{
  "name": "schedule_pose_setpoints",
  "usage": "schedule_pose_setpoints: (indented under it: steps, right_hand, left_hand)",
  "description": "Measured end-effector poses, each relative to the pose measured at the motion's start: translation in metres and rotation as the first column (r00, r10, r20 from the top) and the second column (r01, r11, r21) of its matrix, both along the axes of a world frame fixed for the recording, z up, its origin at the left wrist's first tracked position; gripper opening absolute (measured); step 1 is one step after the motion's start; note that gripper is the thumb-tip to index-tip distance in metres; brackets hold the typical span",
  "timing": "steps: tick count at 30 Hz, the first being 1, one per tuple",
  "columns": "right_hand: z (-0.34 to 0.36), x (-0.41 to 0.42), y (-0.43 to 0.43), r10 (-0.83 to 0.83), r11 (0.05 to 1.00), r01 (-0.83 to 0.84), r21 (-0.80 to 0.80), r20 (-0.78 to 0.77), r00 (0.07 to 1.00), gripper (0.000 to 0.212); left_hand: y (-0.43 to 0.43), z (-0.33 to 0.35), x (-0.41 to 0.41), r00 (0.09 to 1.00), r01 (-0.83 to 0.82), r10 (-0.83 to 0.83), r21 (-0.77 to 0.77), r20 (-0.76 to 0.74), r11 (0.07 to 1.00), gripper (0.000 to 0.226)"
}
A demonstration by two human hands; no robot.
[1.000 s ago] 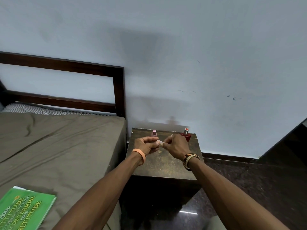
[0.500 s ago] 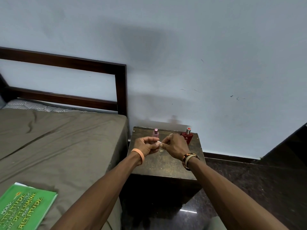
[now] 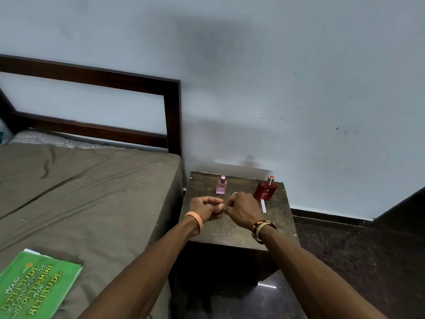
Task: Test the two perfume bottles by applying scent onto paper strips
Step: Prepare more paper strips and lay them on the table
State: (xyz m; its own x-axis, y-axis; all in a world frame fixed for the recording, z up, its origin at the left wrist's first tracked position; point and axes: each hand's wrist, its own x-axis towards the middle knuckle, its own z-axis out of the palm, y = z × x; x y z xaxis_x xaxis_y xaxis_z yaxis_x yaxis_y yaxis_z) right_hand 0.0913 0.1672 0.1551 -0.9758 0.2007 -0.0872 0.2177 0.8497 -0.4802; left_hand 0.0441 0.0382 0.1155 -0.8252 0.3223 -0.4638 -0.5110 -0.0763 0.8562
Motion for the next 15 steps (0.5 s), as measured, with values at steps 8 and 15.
schedule_pose_setpoints:
  steps: [8, 15]
  right_hand:
    - [-0.045, -0.016, -0.017, -0.019, 0.992, 0.007, -0.126, -0.095, 0.995, 0.012]
    - [-0.082, -0.031, -0.01, -0.335, 0.461, 0.395, -0.795, 0.256, 0.907, 0.016]
  left_hand:
    - [-0.018, -0.033, -0.021, 0.968, -0.11, 0.09, 0.075, 0.235, 0.991, 0.019]
    - [-0.034, -0.088, -0.044, 0.975, -0.165, 0.192, -0.206, 0.115, 0.965, 0.016]
